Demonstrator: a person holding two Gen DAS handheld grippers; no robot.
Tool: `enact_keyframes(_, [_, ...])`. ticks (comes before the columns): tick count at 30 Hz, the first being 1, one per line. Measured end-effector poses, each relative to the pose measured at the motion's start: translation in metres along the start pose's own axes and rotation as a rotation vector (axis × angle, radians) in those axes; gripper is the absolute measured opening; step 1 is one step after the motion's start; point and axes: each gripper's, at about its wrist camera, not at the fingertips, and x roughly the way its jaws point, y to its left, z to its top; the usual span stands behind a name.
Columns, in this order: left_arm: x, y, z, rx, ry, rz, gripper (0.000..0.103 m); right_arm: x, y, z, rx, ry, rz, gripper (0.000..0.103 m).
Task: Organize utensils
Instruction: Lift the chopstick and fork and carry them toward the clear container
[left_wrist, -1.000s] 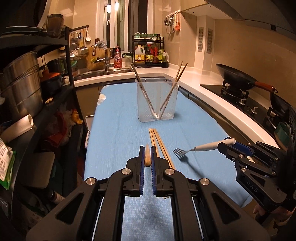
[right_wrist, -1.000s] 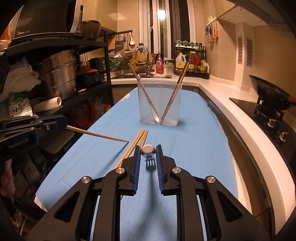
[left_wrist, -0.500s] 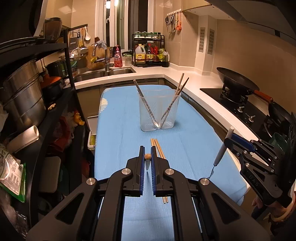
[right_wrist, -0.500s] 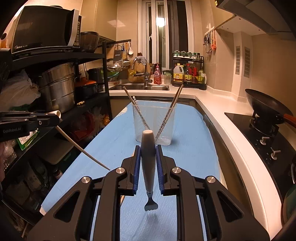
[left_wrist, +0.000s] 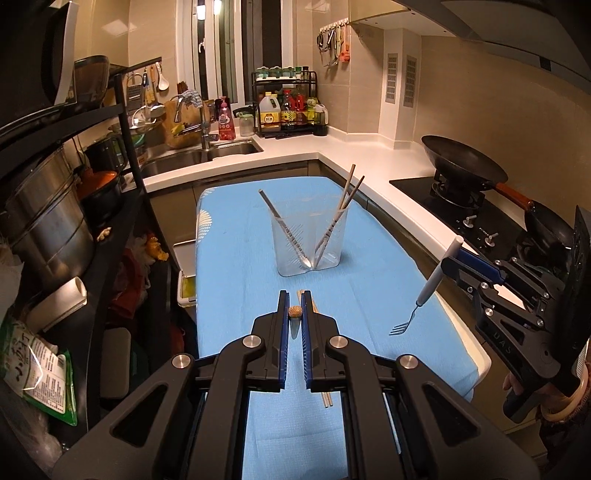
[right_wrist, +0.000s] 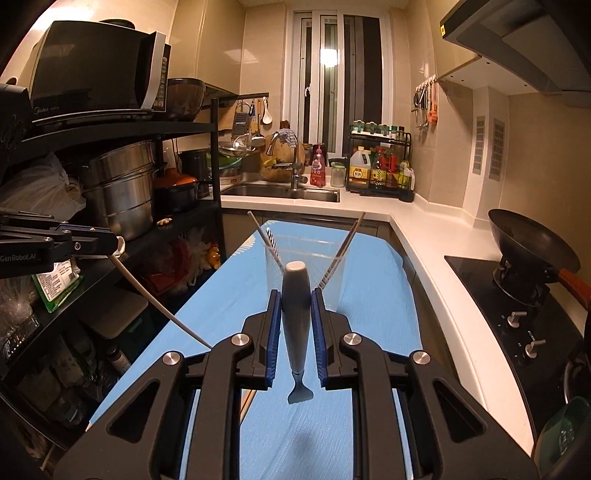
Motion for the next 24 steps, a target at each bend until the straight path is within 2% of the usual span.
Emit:
enact_keyframes(12, [-0.002, -0.001, 0.041, 0.015, -0.018, -0.027, 0.006, 0.009, -0.011, 0.050, -0.005, -0.029, 0.001, 0.016])
enact_keyframes(19, [0.008, -0.003, 0.075, 0.030, -0.029, -0.038, 0.006, 0.024, -0.016, 0.080, -0.015, -0.040, -0.001, 0.014])
enact_keyframes(23, [0.015, -0.004, 0.098, 0.038, -0.048, -0.044, 0.006, 0.035, -0.019, 0.101, -0.018, -0.056, 0.003, 0.008])
enact_keyframes(24, [0.017, -0.004, 0.102, 0.040, -0.050, -0.045, 0.006, 0.039, -0.021, 0.106, -0.020, -0.062, 0.005, 0.000])
